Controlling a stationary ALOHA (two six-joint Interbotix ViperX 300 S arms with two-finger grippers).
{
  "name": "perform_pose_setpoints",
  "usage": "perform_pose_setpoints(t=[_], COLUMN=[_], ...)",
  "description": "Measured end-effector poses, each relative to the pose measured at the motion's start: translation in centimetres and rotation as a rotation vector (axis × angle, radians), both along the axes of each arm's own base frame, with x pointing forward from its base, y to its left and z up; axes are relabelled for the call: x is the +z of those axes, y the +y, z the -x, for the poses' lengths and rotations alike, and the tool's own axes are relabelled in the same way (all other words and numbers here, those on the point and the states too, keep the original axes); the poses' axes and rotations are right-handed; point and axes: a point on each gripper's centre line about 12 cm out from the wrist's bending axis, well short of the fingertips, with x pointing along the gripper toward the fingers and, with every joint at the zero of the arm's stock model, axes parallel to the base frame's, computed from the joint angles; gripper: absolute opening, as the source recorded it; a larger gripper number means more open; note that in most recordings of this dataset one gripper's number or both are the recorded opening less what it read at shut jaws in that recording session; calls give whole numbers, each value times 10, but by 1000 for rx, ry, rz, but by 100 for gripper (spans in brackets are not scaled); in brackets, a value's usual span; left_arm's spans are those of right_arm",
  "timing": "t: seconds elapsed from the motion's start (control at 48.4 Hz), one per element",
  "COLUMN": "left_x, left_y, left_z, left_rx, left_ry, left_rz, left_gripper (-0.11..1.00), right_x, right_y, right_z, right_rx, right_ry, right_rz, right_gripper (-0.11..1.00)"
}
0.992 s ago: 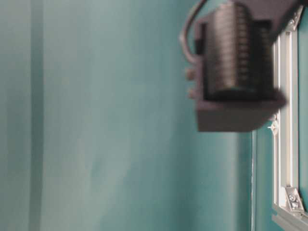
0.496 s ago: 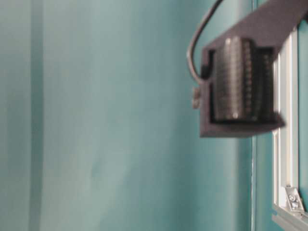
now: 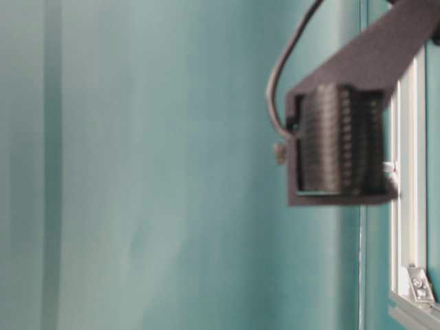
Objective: Move the cable alternately left and right between 8 closely spaced pins so it hooks onto each one.
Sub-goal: 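Close the right gripper on the white cable's connector plug, then lift the plug with the right gripper toward the frame's bottom-right corner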
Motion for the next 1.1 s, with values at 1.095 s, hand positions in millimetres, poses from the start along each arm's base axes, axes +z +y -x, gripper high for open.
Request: perform_pose_setpoints(t=[1.095], left_x=[-4], left_y=[0], left_z=[1], left_rx=[-1], left_ry=[18], left_rz=[3], left_gripper=[0], right_x=[56], right_y=[-12], right_z=[96], right_rx=[-613], right_ry=[353], right_rz=[-103], right_gripper=[17])
